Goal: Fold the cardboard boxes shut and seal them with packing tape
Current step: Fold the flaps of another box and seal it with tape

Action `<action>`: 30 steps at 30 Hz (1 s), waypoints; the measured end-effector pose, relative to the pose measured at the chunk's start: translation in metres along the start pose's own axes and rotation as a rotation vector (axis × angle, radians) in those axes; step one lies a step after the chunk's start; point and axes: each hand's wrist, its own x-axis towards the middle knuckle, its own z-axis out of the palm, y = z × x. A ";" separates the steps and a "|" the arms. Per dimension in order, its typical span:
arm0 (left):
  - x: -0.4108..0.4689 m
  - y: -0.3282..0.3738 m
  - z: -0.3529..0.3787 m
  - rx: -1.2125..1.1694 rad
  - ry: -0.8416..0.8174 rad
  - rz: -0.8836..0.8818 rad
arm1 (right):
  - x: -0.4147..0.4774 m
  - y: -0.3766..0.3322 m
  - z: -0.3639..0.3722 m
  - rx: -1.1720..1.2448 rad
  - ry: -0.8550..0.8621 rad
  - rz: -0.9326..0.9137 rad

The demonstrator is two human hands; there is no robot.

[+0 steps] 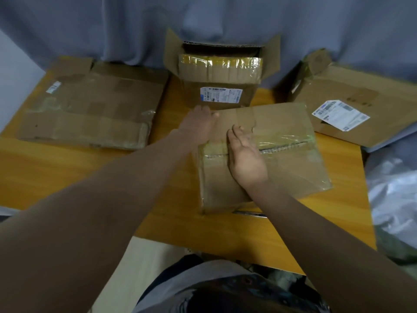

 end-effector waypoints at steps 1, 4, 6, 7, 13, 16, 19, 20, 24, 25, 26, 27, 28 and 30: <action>0.000 0.000 0.001 -0.007 0.020 0.005 | 0.000 0.000 0.000 -0.001 -0.007 0.000; -0.007 0.002 0.000 -0.013 0.045 -0.003 | 0.001 -0.002 0.000 -0.041 -0.048 0.003; -0.018 0.003 0.001 0.115 0.052 0.031 | 0.003 -0.003 0.001 -0.066 -0.071 0.009; -0.027 0.002 0.004 0.201 0.066 0.054 | 0.004 -0.003 0.002 -0.076 -0.077 0.015; -0.103 0.009 0.038 0.277 0.068 0.151 | 0.004 -0.004 0.002 -0.128 -0.103 0.035; -0.136 0.009 0.049 0.214 0.091 0.156 | 0.004 -0.004 0.002 -0.138 -0.109 0.041; -0.165 -0.005 0.070 0.070 0.174 0.279 | 0.003 -0.004 0.005 -0.145 -0.096 0.033; -0.171 -0.013 0.077 0.052 0.214 0.331 | 0.002 -0.004 0.005 -0.147 -0.091 0.029; -0.169 -0.042 0.096 0.036 0.377 0.523 | 0.001 -0.003 0.004 -0.146 -0.070 0.018; -0.165 -0.046 0.098 0.028 0.407 0.559 | 0.002 -0.002 0.005 -0.146 -0.070 0.013; -0.162 -0.051 0.100 0.020 0.418 0.591 | 0.002 -0.001 0.005 -0.145 -0.075 0.008; -0.160 -0.054 0.101 0.022 0.414 0.622 | 0.002 0.000 0.005 -0.144 -0.080 0.000; -0.158 -0.058 0.102 0.029 0.399 0.647 | 0.002 0.000 0.006 -0.143 -0.082 -0.006; -0.155 -0.061 0.103 0.045 0.371 0.667 | 0.003 0.001 0.006 -0.129 -0.087 -0.012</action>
